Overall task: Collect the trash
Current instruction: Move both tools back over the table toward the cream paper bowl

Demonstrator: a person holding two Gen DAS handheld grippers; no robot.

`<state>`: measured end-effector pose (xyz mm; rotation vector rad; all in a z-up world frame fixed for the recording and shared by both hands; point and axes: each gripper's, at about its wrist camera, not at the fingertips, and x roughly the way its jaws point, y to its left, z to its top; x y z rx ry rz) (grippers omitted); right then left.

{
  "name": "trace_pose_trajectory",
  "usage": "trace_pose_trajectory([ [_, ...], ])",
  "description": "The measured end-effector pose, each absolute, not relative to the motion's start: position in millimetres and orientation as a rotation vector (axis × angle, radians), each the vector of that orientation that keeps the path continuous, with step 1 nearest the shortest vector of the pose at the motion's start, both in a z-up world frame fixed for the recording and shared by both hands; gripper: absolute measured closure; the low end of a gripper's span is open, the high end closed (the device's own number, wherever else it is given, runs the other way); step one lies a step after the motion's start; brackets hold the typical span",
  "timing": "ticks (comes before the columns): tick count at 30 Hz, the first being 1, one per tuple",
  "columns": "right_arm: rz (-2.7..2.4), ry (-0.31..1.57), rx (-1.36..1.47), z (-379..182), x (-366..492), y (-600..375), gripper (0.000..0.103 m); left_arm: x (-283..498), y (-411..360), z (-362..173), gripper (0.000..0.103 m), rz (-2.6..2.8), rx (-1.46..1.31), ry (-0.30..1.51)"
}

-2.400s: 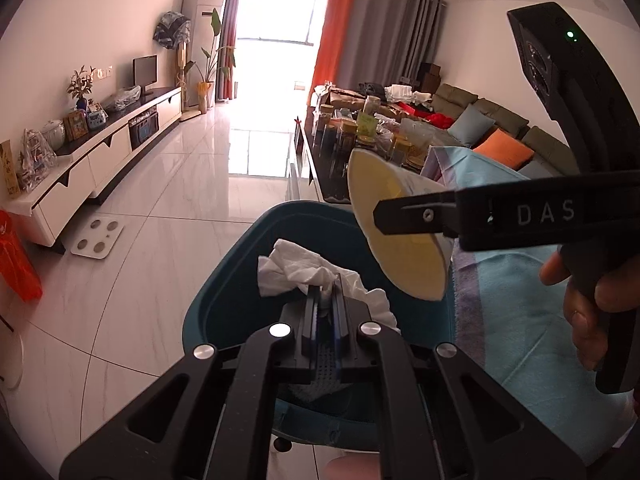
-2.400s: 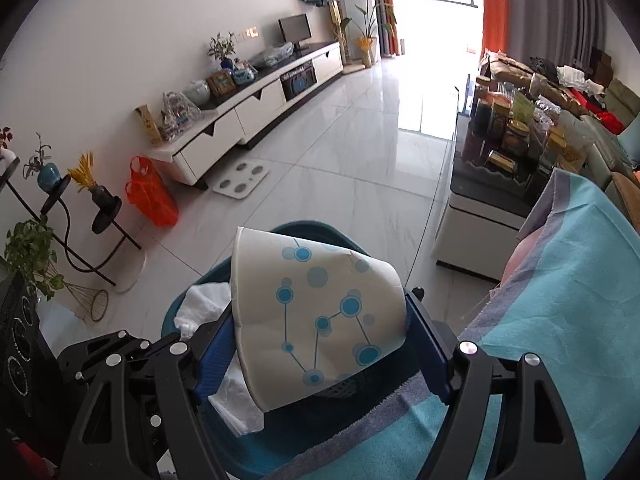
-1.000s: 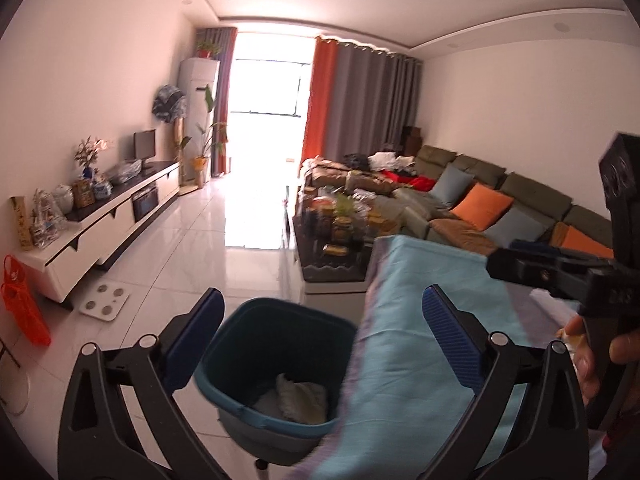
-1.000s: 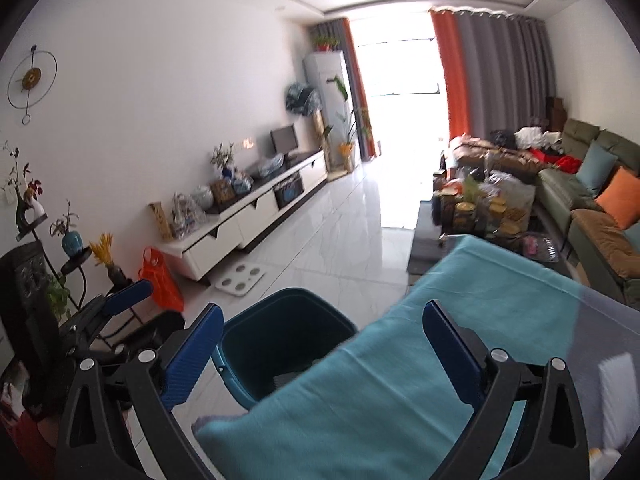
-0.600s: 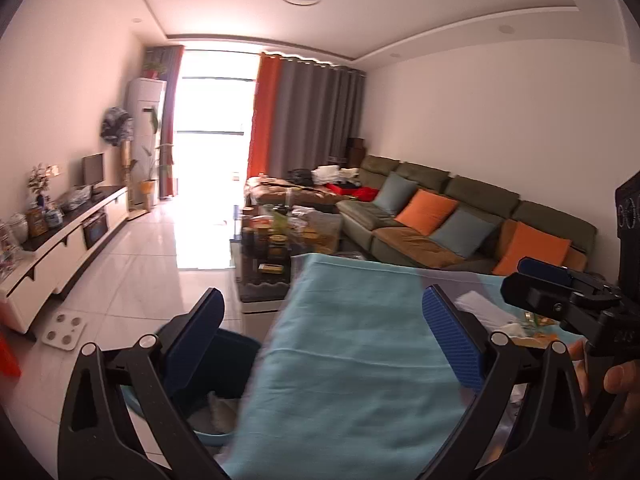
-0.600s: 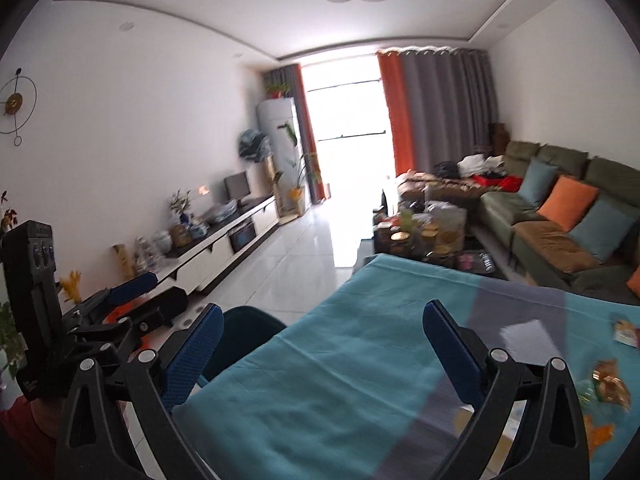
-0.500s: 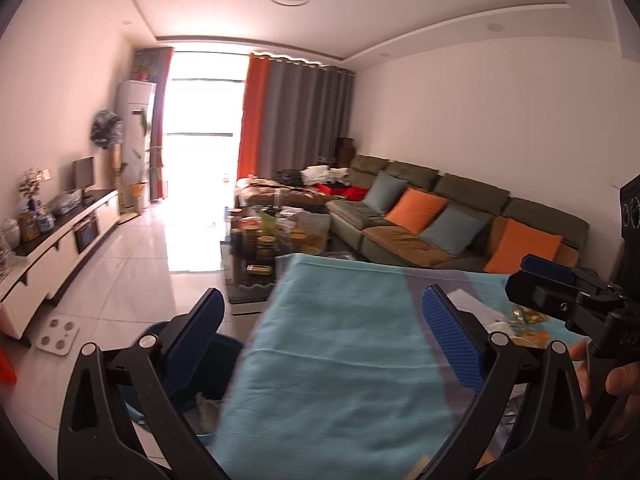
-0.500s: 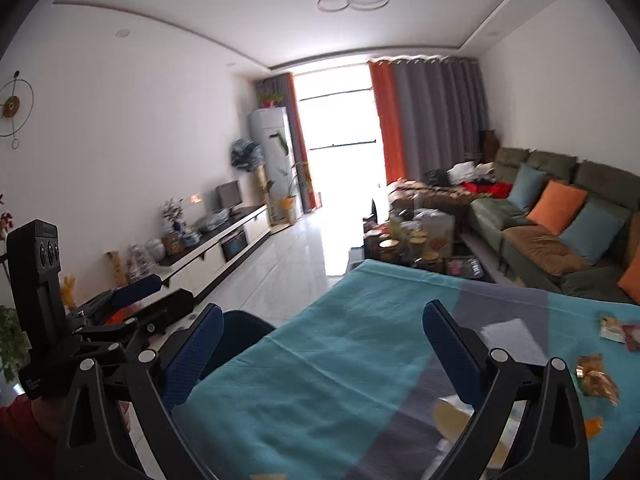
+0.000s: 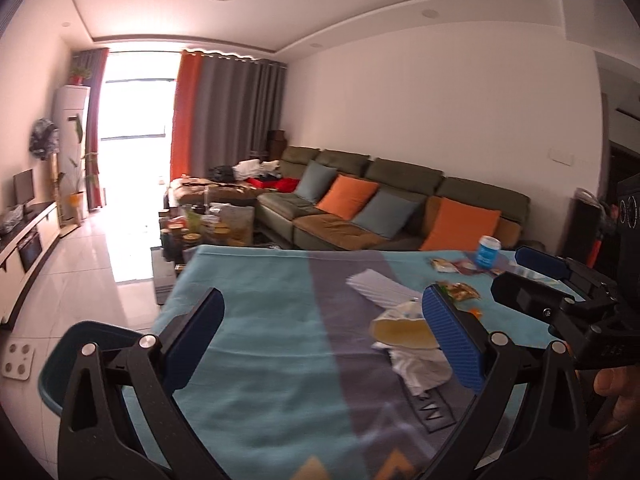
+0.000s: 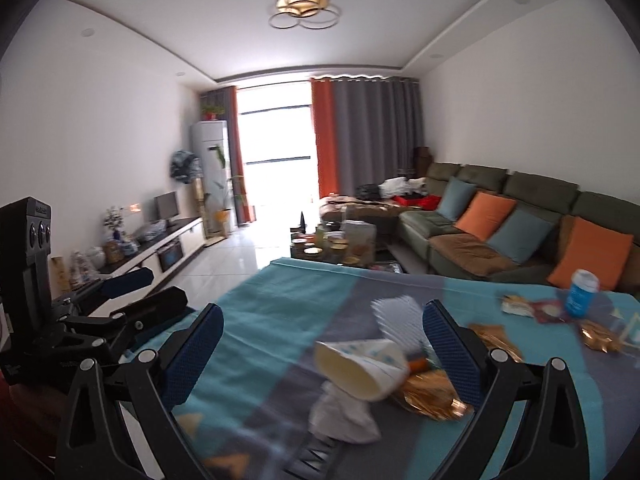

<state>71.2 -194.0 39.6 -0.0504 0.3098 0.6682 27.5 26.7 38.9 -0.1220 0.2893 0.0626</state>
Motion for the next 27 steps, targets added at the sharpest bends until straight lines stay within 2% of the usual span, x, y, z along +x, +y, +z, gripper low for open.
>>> trace_pose_trajectory([
  [14,0.493,0.345,-0.006,16.8,63.8,-253.8,0.007,43.6,10.5,24.5,0.006,-0.017,-0.141,0.324],
  [27,0.421,0.402,0.006,2.7,69.8,-263.4,0.007,63.9,0.4,15.9,0.005,-0.069,-0.125,0.362],
])
